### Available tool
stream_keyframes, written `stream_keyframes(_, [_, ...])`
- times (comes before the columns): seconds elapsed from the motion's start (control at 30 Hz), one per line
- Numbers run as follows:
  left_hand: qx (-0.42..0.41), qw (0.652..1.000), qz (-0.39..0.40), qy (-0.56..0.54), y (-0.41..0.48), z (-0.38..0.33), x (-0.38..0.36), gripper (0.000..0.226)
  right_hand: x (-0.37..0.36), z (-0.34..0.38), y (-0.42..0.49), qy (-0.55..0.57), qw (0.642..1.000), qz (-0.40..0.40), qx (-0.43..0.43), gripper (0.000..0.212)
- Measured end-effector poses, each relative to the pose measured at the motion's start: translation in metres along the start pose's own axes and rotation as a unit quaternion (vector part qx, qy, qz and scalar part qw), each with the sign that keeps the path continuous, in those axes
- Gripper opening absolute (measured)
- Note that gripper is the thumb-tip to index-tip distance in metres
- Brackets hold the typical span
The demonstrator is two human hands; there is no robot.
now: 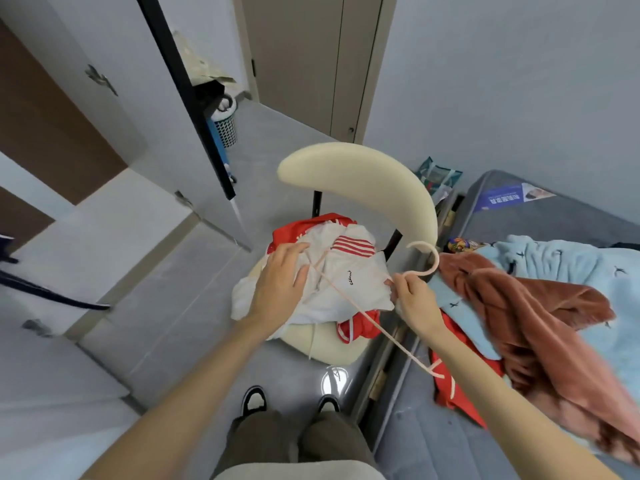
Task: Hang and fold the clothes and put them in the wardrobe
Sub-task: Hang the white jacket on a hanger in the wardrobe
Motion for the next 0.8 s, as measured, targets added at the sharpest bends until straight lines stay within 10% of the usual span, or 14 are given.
stream_keyframes(0.3, [0.169, 0.969, 0.171, 0.051, 0.008, 0.114, -0.098, 0.038, -0.038, -0.035, 0.058, -0.003, 0.999, 0.012, -0.032, 0.031])
stream_keyframes(0.8, [0.084, 0.893, 0.283, 0.338, 0.013, 0.235, -0.21, 0.038, -0.113, -0.074, 0.105, 0.05, 0.998, -0.001, -0.031, 0.038])
Point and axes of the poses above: each hand's wrist, its own y-axis towards the middle knuckle, its own x-axis out of the back of the hand, z = x × y, the point moved 9 cm from there along y, towards the middle knuckle, and after that the axes turned 6 degrees about x, right-handed, at the moved point
